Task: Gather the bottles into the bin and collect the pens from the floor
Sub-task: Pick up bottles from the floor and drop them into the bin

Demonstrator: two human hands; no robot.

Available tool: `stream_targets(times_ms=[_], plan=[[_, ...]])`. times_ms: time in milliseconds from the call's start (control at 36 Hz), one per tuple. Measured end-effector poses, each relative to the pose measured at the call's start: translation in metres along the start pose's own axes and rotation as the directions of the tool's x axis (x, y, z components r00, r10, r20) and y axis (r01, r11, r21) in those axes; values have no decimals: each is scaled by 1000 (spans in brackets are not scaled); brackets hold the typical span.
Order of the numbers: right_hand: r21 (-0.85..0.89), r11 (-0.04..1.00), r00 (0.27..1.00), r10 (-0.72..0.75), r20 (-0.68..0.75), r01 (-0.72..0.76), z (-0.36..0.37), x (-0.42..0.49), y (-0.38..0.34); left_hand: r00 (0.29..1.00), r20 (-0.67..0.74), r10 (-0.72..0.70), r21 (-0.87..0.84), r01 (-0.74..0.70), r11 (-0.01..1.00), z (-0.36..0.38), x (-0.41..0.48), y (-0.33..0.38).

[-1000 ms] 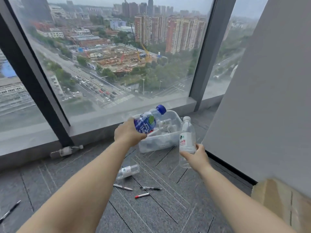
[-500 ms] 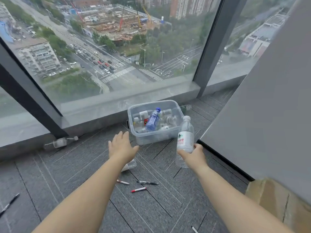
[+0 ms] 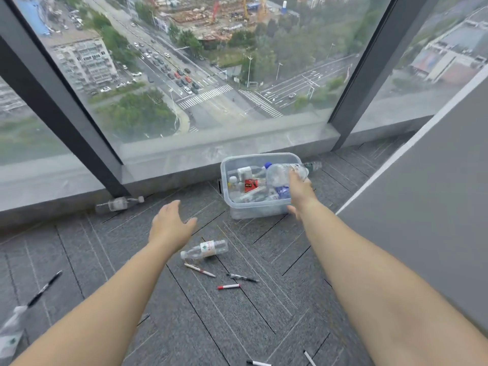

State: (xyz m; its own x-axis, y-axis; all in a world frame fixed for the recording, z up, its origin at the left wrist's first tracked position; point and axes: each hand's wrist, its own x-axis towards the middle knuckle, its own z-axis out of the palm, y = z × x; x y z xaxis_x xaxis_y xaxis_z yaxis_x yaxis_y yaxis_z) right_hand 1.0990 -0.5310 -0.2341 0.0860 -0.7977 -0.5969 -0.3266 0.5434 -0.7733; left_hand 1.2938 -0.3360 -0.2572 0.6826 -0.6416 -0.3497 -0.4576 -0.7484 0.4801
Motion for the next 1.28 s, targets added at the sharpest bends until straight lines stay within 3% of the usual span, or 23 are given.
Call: stream_targets(times_ms=[139, 222, 361, 556, 667, 861, 1000, 1194, 1278], plan=[[-334, 937, 960, 184, 211, -106, 17, -32, 70, 994, 76, -82, 10, 82, 997, 18, -21, -46], [-483, 859, 925, 308, 222, -170, 20, -55, 107, 980, 121, -156, 9, 156, 988, 19, -35, -76], [-487, 848, 911, 349, 218, -209, 29, -82, 122, 963, 124, -240, 6, 241, 971, -8, -48, -108], [-441, 884, 940, 270, 208, -156, 65, -114, 96, 970, 104, -218, -50, 224, 973, -62, -61, -139], [-502, 858, 949, 242, 200, -112, 102, -134, 91, 969, 81, -233, -55, 238, 970, -98, -71, -180], [-573, 818, 934, 242, 262, -52, 207, -177, 105, 933, 26, -360, -68, 361, 930, -165, -85, -297], [-611, 790, 889, 248, 386, 44, 302, -208, 143, 881, -33, -472, -104, 467, 878, -197, -101, -391], [-683, 699, 818, 258, 515, 210, 412, -227, 215, 789, -80, -609, -131, 597, 791, -198, -128, -507], [-711, 652, 825, 229, 517, 264, 448, -232, 239, 760, -71, -646, -154, 632, 760, -181, -133, -545]])
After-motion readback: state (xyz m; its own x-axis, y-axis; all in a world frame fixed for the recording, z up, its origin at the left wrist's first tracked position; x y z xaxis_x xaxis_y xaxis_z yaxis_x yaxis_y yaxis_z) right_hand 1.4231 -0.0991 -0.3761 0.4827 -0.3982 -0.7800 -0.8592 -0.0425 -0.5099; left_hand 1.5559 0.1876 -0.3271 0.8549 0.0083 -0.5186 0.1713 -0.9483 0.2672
